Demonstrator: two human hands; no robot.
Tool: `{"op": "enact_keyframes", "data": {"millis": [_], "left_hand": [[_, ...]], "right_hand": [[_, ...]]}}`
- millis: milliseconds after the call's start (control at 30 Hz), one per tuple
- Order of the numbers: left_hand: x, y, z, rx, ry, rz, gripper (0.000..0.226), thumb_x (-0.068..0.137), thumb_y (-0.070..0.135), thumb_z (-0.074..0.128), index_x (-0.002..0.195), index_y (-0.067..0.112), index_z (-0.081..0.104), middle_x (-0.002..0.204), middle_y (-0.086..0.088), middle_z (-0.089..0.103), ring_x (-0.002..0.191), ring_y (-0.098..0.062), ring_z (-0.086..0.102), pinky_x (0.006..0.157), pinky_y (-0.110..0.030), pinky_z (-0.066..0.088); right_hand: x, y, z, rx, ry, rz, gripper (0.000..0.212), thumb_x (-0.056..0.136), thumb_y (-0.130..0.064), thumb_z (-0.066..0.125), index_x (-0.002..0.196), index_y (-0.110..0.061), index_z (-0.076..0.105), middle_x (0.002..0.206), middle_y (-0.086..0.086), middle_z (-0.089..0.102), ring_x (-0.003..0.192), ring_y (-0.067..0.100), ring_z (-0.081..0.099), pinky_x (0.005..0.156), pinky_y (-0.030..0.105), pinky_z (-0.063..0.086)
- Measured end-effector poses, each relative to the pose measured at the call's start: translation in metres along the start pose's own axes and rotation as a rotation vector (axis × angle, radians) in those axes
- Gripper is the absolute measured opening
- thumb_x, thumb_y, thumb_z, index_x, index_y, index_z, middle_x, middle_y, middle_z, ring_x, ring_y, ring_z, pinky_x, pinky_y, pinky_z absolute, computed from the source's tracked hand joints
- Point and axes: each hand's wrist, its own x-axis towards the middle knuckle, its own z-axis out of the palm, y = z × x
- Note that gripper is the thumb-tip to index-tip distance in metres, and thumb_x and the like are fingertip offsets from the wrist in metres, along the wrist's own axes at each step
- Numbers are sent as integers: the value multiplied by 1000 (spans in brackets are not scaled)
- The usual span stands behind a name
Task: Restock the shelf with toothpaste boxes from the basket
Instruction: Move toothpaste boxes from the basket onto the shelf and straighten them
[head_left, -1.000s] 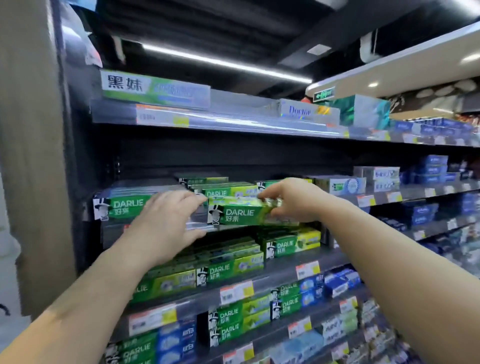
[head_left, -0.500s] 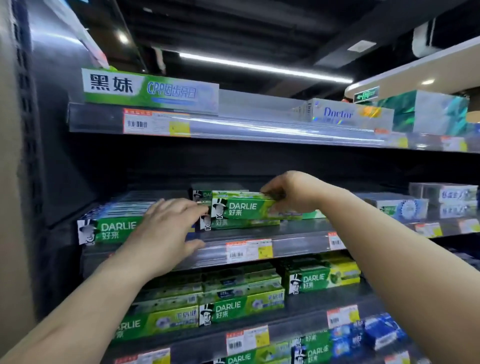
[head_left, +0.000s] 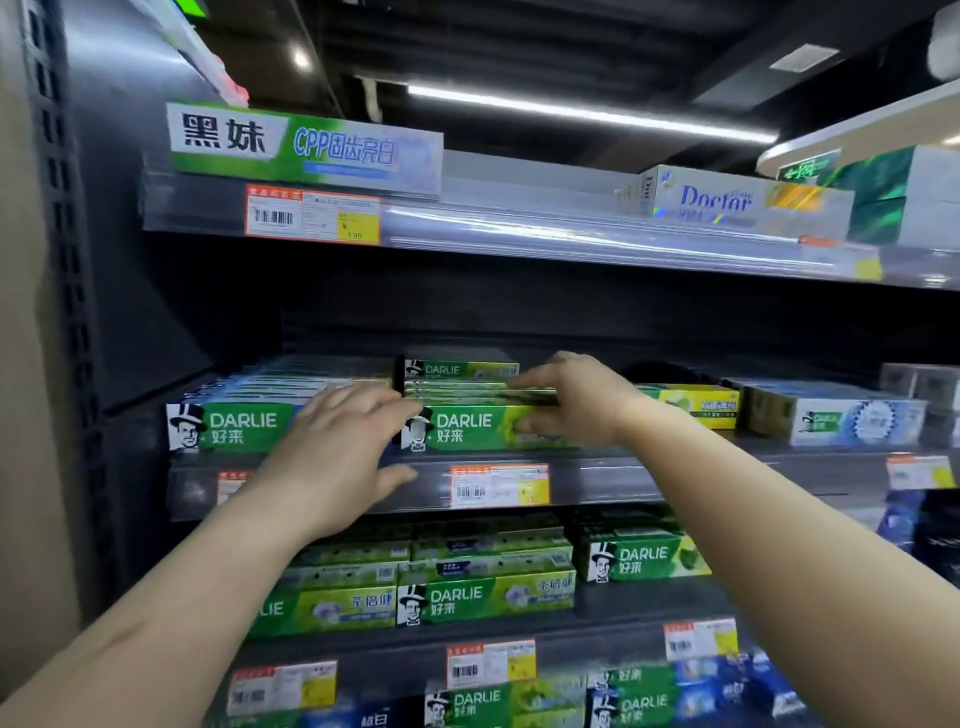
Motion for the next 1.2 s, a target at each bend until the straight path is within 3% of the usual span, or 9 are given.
{"op": "enact_keyframes", "data": {"millis": [200, 333, 467, 767, 1000, 1200], "left_hand": [[-3, 6, 5, 4, -1, 0, 66, 86, 48, 57, 144, 35, 27, 150, 12, 27, 139, -14, 19, 115, -32, 11], [-4, 9, 5, 12, 3, -13, 67, 85, 47, 60, 143, 33, 32, 150, 9, 29, 139, -17, 21, 115, -35, 15], [-5, 10, 7, 30, -5, -26, 67, 85, 49, 60, 143, 35, 31, 152, 8, 24, 140, -18, 18, 114, -36, 16], [-6, 7, 11, 42, -19, -15, 68, 85, 49, 59, 144, 33, 29, 153, 7, 22, 140, -18, 17, 115, -35, 14], [-6, 4, 12, 37, -19, -4, 68, 86, 47, 59, 145, 33, 28, 153, 6, 22, 140, -18, 16, 115, -34, 11], [-5, 3, 14, 34, -5, 4, 67, 84, 47, 61, 143, 32, 32, 152, 4, 25, 140, -19, 18, 115, -36, 14]], "right_hand": [[-51, -40, 21, -7, 260, -86, 34, 92, -47, 49, 118, -28, 63, 110, 4, 58, 107, 28, 51, 88, 37, 47], [-54, -70, 35, -21, 142, 9, 51, 94, -60, 27, 116, -26, 58, 114, 6, 55, 111, 31, 49, 90, 40, 39], [-41, -74, 30, -28, 78, 76, 65, 91, -68, 16, 128, -29, 52, 127, 9, 53, 120, 35, 45, 95, 44, 38], [-18, -67, 30, 35, -44, 77, 74, 88, -73, 10, 129, -28, 54, 133, 8, 55, 121, 32, 51, 95, 45, 45], [-8, -64, 22, 74, -189, 108, 81, 89, -71, 7, 126, -17, 56, 135, 8, 55, 123, 29, 49, 102, 46, 39], [0, -64, 27, 64, -207, 100, 79, 92, -67, 7, 132, -17, 53, 140, 9, 51, 127, 31, 46, 106, 49, 35]]}}
